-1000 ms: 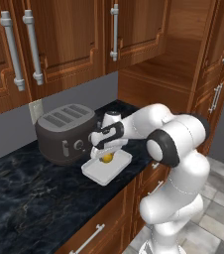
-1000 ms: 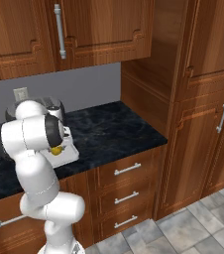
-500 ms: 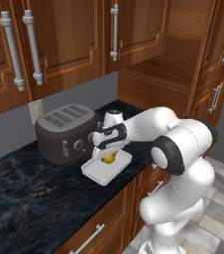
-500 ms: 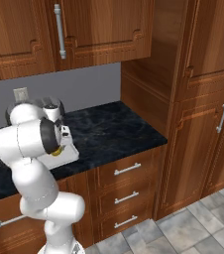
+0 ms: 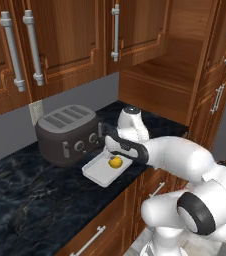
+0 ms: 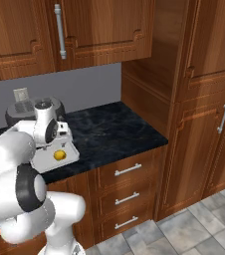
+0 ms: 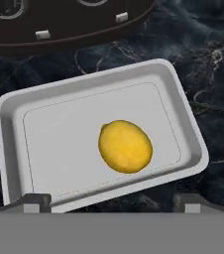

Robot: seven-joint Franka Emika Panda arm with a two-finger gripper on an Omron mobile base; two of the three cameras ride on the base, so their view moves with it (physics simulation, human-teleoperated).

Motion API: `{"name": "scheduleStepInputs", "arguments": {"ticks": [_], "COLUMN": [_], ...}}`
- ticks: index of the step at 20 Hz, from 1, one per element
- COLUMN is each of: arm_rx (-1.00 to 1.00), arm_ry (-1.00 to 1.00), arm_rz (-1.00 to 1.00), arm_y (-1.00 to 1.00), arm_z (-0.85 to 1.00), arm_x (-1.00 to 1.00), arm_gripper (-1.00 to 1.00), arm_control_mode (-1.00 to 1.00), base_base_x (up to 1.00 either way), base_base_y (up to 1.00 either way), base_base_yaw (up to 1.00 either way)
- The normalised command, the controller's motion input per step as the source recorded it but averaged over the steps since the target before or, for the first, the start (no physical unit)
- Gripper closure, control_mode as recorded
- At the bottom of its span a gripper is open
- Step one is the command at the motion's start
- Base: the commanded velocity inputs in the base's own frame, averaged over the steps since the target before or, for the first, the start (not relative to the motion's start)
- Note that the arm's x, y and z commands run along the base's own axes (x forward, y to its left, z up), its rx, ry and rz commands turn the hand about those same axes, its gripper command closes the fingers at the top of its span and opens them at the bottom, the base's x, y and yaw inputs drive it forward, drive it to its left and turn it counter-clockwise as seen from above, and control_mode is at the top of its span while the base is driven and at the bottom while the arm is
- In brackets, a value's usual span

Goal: Take the potato and lemon out of the freezer and place them in the tupperware container on the counter. Then put the tupperware containing the vegetables back in the freezer.

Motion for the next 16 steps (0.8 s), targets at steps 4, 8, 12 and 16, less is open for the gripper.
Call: {"name": "scheduleStepInputs", "arguments": {"ticks": [4, 8, 12, 16], "arm_rx": [0.04, 0.02, 0.02, 0.04], "arm_ry": [-0.27, -0.26, -0.13, -0.03], "arm_rz": [-0.1, -0.16, -0.22, -0.27], "arm_y": [-0.46, -0.59, -0.64, -0.61], "arm_z": [0.74, 0.76, 0.85, 0.92], "arm_x": [-1.0, -1.0, -0.9, -0.66], "arm_gripper": [-1.0, -1.0, -1.0, -1.0], "arm_control_mode": [-1.0, -1.0, -1.0, -1.0], "base_base_x": [0.0, 0.0, 0.0, 0.0], "base_base_y": [0.0, 0.0, 0.0, 0.0], "base_base_yaw": [0.0, 0.0, 0.0, 0.0]}}
